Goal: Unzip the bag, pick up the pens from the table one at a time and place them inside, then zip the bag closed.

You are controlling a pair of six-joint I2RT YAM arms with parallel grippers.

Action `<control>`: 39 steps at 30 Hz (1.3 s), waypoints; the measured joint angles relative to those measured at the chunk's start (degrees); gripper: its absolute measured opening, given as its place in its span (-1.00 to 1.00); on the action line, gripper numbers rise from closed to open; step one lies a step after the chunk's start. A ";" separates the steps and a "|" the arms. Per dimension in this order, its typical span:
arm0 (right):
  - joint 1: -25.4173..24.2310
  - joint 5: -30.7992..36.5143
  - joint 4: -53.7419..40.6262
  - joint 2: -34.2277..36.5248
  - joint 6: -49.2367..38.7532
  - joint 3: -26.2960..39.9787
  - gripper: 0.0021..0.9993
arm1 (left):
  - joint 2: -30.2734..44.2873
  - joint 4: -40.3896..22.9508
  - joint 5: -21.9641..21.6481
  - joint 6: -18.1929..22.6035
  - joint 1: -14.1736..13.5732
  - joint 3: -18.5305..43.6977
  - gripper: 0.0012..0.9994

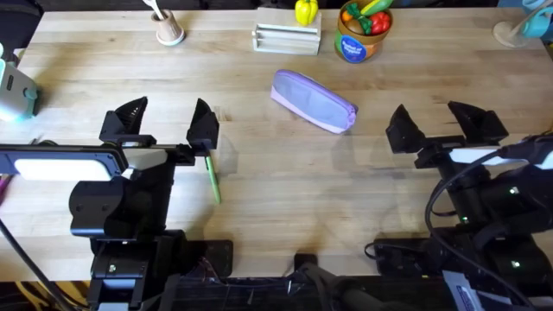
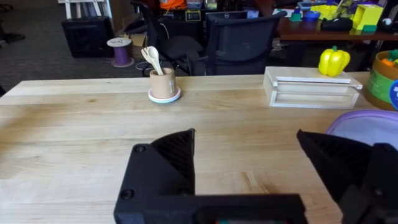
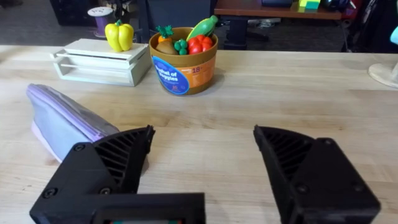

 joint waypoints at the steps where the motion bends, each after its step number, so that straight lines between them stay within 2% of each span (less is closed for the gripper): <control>1: 0.00 0.00 -0.02 0.00 0.02 0.00 1.00 | 0.00 0.00 0.00 0.00 0.02 0.00 0.99; 17: 0.00 -0.28 -0.69 0.00 0.04 0.10 0.99 | 0.00 -0.03 0.07 0.02 0.02 0.00 0.98; 20: 0.00 -0.64 -4.92 0.00 1.11 2.04 0.99 | 0.00 -1.25 0.92 0.04 0.02 0.24 0.98; 23: 0.00 -1.24 -13.87 0.48 1.79 5.59 0.99 | 0.03 -6.62 1.38 0.27 0.01 2.13 0.98; 28: 0.00 -1.74 -24.14 5.69 2.17 13.01 0.99 | 2.67 -14.07 1.75 1.93 0.02 10.49 0.98; 33: 0.00 -2.05 -30.30 14.73 1.22 25.59 0.99 | 10.22 -19.77 3.03 6.60 0.02 21.79 0.98; 38: 0.00 -2.08 -36.64 24.64 -0.04 38.36 0.99 | 21.36 -26.34 5.63 12.16 0.02 32.97 0.98; 39: 0.00 -2.08 -41.55 31.03 -0.46 46.33 0.99 | 28.74 -30.20 7.80 14.98 0.02 39.84 0.98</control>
